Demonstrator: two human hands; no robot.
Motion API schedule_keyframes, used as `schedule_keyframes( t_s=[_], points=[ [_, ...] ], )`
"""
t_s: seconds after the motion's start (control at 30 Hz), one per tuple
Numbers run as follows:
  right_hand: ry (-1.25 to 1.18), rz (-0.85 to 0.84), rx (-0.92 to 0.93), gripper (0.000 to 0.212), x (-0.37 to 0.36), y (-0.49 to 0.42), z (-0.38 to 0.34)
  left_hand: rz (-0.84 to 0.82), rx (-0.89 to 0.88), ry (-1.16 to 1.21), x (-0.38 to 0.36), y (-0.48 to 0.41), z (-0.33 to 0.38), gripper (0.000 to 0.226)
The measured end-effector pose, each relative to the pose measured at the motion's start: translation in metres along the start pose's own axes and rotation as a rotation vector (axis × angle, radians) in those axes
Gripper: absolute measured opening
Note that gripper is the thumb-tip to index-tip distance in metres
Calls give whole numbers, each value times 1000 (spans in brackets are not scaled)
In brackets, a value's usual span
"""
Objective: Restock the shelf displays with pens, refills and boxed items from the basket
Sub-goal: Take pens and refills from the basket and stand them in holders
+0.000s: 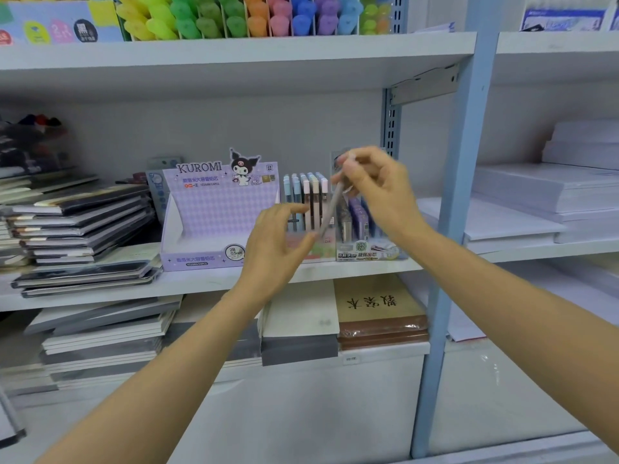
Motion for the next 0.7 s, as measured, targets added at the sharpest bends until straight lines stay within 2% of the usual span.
schedule_keyframes(
  t_s=[0.1, 0.17, 0.3, 0.43, 0.53, 0.7],
  points=[
    [-51, 217, 22, 11, 13, -10, 4, -201, -34, -254, -10, 8, -12, 65],
    [-22, 232, 9, 9, 13, -12, 11, -263, -63, -350, -15, 12, -16, 76],
    [72, 130, -42, 9, 6, -10, 32, -239, -96, -380, -16, 11, -16, 79],
    [199, -3, -33, 10, -2, -12, 41, -288, -123, -444, -15, 12, -18, 82],
    [269, -50, -6, 11, -6, -21, 37, -307, -143, -452, -13, 11, -20, 85],
    [349, -140, -68, 14, -18, -25, 41, -316, -151, -472, -13, 10, -22, 86]
  ],
)
Point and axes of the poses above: each hand's wrist, its own y-axis away from the middle knuckle, its own x-axis out of the back of the hand, z = x × y, the point moved 2 cm from there along -y, towards the middle knuckle, and after that the axes turned 6 degrees about z, right-handed, at the moved point
